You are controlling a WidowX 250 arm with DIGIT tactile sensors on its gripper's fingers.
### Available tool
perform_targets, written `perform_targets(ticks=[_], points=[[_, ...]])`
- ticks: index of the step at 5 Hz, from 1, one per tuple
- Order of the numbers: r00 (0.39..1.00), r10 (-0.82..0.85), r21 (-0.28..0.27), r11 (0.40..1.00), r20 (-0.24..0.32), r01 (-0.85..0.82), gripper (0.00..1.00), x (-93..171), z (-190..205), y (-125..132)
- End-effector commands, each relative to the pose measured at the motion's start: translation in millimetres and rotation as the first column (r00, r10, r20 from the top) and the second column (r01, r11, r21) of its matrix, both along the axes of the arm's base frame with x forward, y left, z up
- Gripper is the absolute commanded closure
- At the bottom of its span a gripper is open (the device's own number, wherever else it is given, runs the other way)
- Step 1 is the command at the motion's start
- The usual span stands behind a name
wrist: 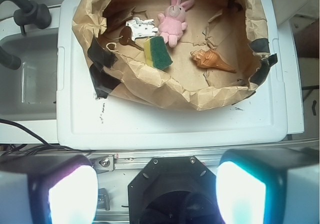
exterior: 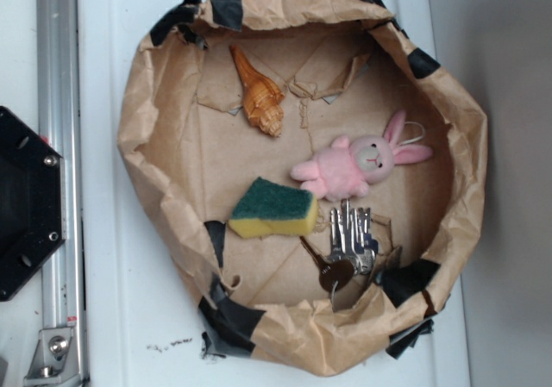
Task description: Grab the green sponge.
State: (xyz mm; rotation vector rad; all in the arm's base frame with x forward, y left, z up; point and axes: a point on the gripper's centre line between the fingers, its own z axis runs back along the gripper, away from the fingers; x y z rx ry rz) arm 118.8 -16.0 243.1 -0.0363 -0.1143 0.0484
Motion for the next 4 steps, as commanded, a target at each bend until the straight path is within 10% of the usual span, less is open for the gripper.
perform_targets(ticks=[1,2,4], points=[[1.000,0.000,0.000,1.000,0.000,0.000,0.00,0,0,0],[0.992,-0.048,0.041,0.998,0.115,0.043,0.00,49,-33,18],[0.994,-0.076,-0.131,0.988,0.077,0.085,0.00,107,-88,31]])
